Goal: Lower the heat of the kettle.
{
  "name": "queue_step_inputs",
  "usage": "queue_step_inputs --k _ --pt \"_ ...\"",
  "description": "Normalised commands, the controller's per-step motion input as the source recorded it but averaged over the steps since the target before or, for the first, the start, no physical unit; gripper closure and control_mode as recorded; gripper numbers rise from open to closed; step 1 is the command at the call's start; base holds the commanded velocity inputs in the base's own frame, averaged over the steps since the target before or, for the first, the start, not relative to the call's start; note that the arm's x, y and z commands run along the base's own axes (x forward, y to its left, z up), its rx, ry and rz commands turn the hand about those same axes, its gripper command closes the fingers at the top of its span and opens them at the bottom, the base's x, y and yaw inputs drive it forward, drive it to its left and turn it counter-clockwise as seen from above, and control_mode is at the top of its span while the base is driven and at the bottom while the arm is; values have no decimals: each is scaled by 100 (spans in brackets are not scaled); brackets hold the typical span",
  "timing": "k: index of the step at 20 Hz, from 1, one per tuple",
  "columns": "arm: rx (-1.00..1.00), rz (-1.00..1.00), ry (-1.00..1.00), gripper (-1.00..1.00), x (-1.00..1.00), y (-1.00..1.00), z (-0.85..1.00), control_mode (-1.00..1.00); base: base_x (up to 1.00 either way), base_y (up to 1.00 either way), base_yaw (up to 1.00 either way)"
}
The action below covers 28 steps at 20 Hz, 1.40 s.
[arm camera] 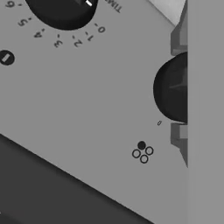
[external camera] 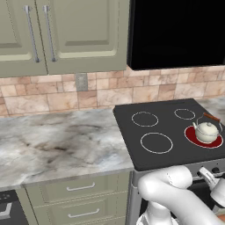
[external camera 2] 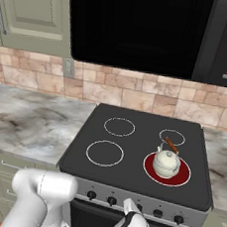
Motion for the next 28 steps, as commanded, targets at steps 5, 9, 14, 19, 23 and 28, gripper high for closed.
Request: queue_step_inputs --k 5,9,14,19,23,28 --pt "26 0 0 100 -24 0 0 -100 0 0 0" --pt "24 0 0 100 -22 0 0 -100 0 0 0" --pt "24 0 0 100 -17 1 0 -100 0 0 0" --pt "23 0 0 100 -10 4 5 -100 0 0 0" --pt "24 0 0 100 -4 3 13 -100 0 0 0" --pt "25 -1 0 100 -3 6 11 -100 0 0 0"
